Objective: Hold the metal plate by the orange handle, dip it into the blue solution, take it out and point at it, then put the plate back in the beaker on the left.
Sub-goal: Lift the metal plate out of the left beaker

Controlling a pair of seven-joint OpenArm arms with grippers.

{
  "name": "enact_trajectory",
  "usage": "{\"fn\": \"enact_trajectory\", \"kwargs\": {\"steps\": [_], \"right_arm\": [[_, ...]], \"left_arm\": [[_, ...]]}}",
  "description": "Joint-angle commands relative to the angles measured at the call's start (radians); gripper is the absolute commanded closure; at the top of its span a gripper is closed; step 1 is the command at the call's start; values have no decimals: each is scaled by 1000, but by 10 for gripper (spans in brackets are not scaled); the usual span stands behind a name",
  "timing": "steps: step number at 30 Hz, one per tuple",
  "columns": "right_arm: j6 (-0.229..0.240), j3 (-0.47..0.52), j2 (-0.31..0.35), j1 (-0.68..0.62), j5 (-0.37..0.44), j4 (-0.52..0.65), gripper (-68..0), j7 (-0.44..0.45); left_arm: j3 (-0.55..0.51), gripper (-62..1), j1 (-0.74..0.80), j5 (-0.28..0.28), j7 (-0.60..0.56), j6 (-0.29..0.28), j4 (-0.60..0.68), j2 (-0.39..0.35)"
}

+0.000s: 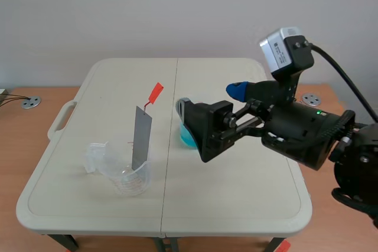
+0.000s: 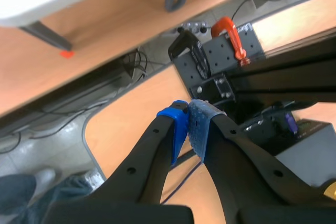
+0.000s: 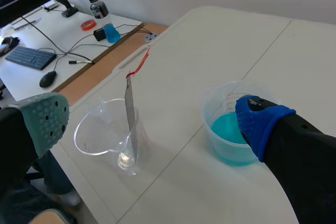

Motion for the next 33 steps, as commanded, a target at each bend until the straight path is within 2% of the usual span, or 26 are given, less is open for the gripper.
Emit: {"fn": "enact_trajectory", "kwargs": {"steps": [1, 18, 27, 33], "right_arm": [[1, -14, -10, 41, 15, -11, -663, 15], [1, -139, -142, 272, 72, -264, -663, -13], [0, -183, -183, 307, 88, -288, -663, -21], [-3, -185, -208, 307, 90, -289, -663, -45]], "left_arm": [[1, -17, 3, -13, -7, -6, -18, 2], [2, -16, 3, -37, -7, -8, -360, 5], [3, -16, 3, -36, -8, -10, -494, 5], [3, -16, 3, -36, -7, -10, -508, 5]]}}
